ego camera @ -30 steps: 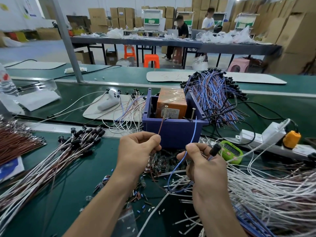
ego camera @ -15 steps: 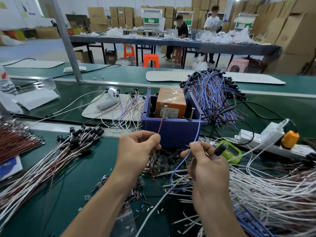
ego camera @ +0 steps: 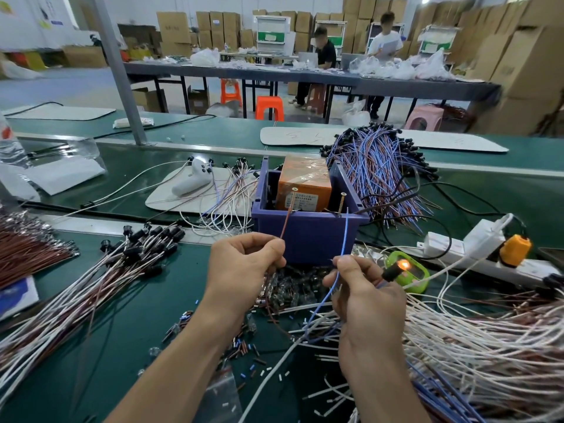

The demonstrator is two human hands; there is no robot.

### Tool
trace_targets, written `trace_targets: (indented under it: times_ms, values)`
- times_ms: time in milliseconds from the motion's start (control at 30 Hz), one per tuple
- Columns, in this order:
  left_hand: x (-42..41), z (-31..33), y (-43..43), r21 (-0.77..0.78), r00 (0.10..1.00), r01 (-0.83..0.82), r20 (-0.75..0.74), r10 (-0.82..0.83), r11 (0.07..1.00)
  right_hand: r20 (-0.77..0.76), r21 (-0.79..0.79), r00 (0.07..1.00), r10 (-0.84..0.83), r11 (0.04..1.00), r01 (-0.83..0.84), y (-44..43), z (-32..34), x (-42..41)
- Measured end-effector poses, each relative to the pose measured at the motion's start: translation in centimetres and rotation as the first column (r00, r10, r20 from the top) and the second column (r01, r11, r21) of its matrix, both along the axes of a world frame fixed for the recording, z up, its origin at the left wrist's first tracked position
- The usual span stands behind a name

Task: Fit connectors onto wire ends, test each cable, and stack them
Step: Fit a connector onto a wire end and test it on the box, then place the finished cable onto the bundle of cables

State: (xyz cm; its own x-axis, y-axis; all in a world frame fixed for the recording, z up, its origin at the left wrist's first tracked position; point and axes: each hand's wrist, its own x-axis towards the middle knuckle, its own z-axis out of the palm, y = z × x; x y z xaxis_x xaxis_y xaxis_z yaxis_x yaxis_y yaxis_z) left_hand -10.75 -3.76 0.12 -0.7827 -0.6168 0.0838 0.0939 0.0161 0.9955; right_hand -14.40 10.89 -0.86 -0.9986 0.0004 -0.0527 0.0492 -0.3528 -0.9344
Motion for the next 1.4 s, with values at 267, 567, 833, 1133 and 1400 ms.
trace_targets:
  times_ms: [267, 567, 833, 1133, 1400]
  values:
    - [0.7, 0.5, 1.2, 0.166, 0.981, 0.192, -0.032, -0.19, 0.967, -0.025, 0.024, 0.952, 0.305, 0.952, -0.305, -0.3, 0.7, 1.0]
    - [1.9, 2.7, 0.9, 0.33, 0.942, 0.307, 0.033, -0.335, 0.893, 0.11, 0.058, 0.903, 0.415, 0.905, -0.423, -0.4, 2.9, 2.6]
    - [4.3, 4.7, 1.7, -0.228, 0.959, 0.165, 0.263, -0.102, 0.96, 0.162, 0.001, 0.897, 0.411, 0.909, -0.416, 8.8, 6.9, 5.1]
    - [6.3, 5.2, 7.3, -0.181, 0.724, 0.655, 0.429, -0.54, 0.734, 0.121, 0.484, 0.99, 0.078, 0.866, -0.127, 24.0, 8.9, 6.0]
    - [4.5, 3.5, 16.4, -0.419, 0.715, 0.691, 0.521, -0.467, 0.589, -0.105, 0.952, 0.99, -0.089, -0.298, 0.074, 29.7, 10.7, 4.1]
